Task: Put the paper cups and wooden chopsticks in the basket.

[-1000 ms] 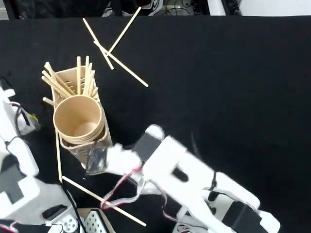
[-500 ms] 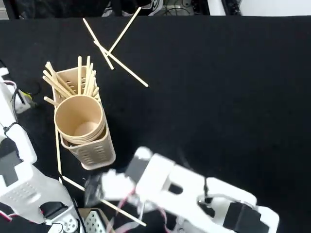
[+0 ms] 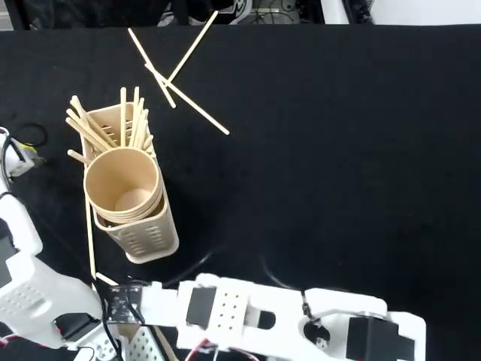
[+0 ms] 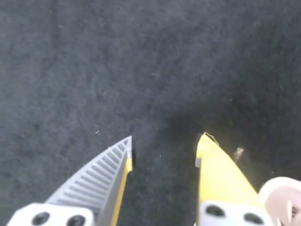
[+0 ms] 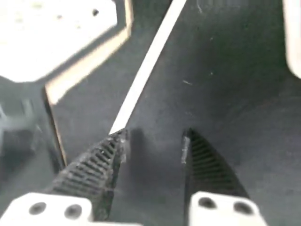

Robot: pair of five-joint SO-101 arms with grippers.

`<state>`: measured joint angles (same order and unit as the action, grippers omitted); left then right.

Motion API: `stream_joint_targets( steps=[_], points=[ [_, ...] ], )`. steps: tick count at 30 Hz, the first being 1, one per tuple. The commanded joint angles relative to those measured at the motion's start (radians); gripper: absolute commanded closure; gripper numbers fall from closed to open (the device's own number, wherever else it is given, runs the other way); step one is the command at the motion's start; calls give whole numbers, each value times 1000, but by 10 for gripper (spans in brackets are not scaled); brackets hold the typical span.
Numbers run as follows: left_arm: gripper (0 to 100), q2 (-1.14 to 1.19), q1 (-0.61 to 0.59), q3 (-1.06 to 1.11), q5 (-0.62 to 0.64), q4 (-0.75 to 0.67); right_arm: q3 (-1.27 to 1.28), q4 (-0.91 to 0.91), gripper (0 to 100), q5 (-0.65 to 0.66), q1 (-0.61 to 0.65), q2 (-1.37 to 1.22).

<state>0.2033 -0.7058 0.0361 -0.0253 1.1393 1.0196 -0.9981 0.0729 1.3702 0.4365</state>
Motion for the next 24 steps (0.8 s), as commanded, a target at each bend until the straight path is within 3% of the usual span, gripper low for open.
stream_joint_targets(
  steps=[1,6,13,16,19,24],
  points=[
    [777,-11,4,-53,11,34,-2,144,811,-195,31,19],
    [777,-12,2,-53,11,31,111,292,815,-230,32,22],
    [777,-11,-56,-166,17,98,93,203,820,-224,32,19],
    [777,-11,-58,-193,11,127,97,176,891,-218,12,18],
    [777,-11,-62,-226,11,144,114,175,956,-123,-21,18],
    [777,-12,-140,-366,12,192,119,149,886,-63,-21,18]
  ],
)
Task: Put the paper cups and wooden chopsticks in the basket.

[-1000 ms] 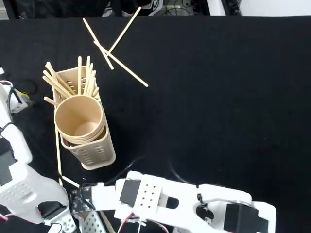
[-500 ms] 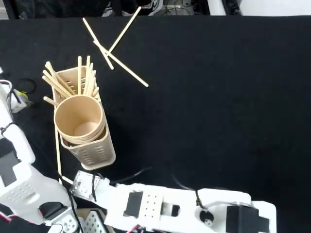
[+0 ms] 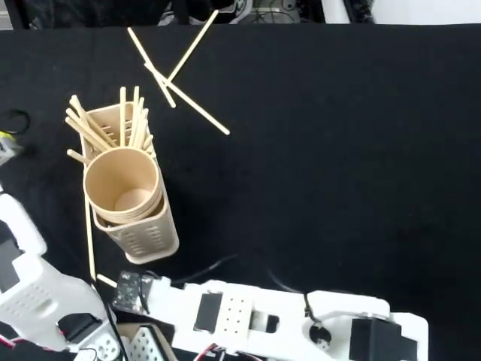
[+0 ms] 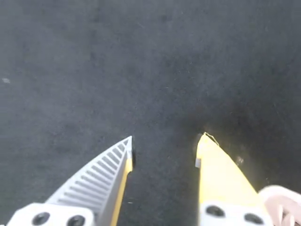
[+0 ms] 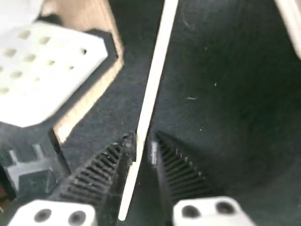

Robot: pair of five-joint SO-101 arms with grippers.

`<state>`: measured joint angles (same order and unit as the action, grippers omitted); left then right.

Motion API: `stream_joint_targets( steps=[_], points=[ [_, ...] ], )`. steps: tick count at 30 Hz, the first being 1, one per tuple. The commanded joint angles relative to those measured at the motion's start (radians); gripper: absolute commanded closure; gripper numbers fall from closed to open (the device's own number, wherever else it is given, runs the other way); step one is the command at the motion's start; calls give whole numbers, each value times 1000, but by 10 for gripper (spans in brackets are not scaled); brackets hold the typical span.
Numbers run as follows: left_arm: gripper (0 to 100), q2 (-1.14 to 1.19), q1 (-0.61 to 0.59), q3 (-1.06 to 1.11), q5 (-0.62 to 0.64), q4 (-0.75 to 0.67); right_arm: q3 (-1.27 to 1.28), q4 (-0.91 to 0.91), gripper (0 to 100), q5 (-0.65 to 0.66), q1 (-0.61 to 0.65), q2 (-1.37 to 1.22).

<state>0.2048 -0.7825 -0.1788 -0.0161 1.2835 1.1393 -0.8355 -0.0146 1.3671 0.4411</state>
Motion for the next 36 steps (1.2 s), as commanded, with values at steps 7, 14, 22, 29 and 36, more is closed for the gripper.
stream_joint_targets(
  steps=[7,14,22,29,36],
  points=[
    [777,-12,-122,-369,-21,195,19,-26,896,118,-18,13],
    [777,-12,-122,-360,-54,204,25,-66,989,178,-49,15],
    [777,-12,-119,-358,-54,207,-21,-193,987,304,-318,24],
    [777,-12,-119,-341,-57,204,-170,-542,988,468,-341,208],
    [777,-12,-94,-311,-121,199,-341,-873,988,726,-348,602]
  ],
)
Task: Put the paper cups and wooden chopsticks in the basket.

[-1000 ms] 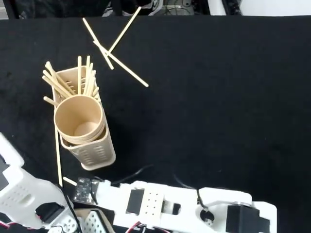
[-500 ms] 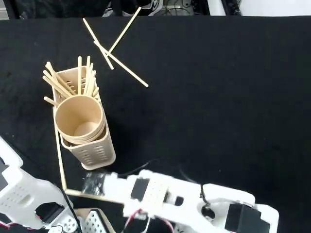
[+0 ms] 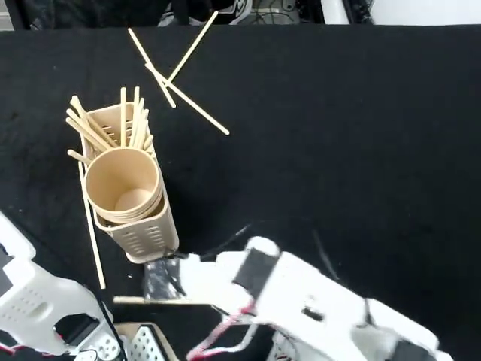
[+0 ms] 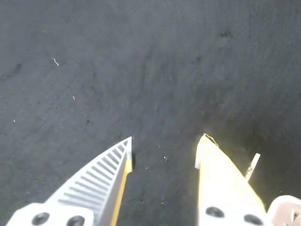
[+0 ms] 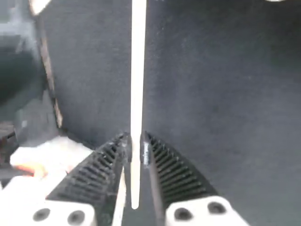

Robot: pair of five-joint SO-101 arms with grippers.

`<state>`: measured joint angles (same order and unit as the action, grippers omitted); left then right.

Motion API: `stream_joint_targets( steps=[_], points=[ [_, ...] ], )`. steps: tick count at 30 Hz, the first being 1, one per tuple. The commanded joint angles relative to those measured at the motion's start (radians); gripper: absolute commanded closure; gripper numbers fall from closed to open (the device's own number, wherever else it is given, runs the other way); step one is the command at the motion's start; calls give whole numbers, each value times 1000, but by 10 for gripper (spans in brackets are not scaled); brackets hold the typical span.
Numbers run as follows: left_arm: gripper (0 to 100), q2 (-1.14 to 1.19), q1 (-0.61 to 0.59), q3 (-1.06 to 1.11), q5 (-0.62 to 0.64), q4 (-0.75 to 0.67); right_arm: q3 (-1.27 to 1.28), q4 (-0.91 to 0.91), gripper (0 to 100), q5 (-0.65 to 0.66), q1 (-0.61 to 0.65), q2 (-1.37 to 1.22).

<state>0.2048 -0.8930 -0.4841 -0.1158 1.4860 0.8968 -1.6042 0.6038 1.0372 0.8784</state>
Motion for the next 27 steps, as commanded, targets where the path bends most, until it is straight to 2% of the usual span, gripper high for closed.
stream_joint_targets(
  steps=[1,8,13,17,22,27],
  points=[
    [777,-12,18,-5,-20,-3,-128,-140,988,146,-28,219],
    [777,-12,18,-1,-23,-5,-346,-147,988,169,-81,533],
    [777,-12,19,1,-23,-3,-481,-25,988,-78,-118,555],
    [777,-12,28,2,-25,2,-535,120,988,-187,-123,550],
    [777,-12,30,2,-21,3,-475,439,988,-367,-124,549],
    [777,-14,31,28,-20,5,-242,918,987,-488,-164,483]
  ],
)
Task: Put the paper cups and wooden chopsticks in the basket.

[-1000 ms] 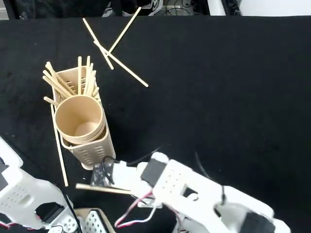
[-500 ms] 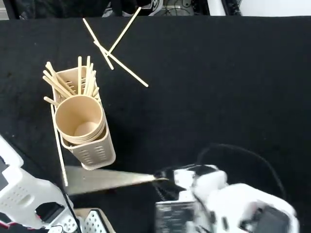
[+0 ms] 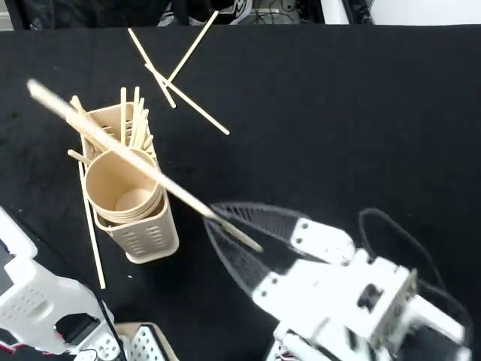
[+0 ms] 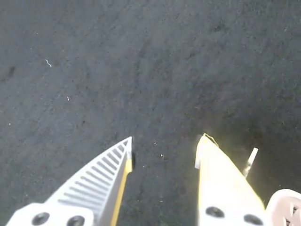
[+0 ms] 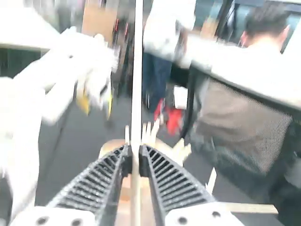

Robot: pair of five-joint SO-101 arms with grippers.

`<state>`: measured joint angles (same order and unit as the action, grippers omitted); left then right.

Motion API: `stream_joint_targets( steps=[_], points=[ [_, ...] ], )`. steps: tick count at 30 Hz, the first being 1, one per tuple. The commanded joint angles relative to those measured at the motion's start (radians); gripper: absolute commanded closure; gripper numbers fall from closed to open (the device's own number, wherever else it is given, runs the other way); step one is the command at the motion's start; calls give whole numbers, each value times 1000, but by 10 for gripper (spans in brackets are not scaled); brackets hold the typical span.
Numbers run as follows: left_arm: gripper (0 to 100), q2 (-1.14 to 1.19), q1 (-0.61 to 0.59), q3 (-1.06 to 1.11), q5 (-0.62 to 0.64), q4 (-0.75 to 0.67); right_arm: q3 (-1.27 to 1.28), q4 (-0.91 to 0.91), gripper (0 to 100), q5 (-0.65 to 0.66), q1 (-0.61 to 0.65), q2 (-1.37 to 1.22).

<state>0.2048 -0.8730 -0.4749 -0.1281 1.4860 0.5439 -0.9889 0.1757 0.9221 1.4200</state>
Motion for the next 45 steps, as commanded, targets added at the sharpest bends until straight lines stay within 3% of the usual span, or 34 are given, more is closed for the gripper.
stream_joint_targets(
  steps=[1,4,9,15,24,30,35,45],
  points=[
    [777,-15,18,30,-8,5,153,400,987,-87,-81,-96],
    [777,-17,42,61,-11,5,202,629,987,-141,-164,-254],
    [777,-21,97,104,-6,5,101,842,986,-213,-226,-576],
    [777,-21,151,108,44,5,-88,1092,986,-509,-203,-957],
    [777,-21,125,105,44,5,44,1648,987,-379,-146,-1224],
    [777,-21,130,107,48,3,127,2073,987,-52,-87,-1480],
    [777,-21,122,107,49,3,68,2194,987,-29,-89,-1639],
    [777,-23,130,104,49,3,225,2143,965,-31,-21,-1514]
  ],
)
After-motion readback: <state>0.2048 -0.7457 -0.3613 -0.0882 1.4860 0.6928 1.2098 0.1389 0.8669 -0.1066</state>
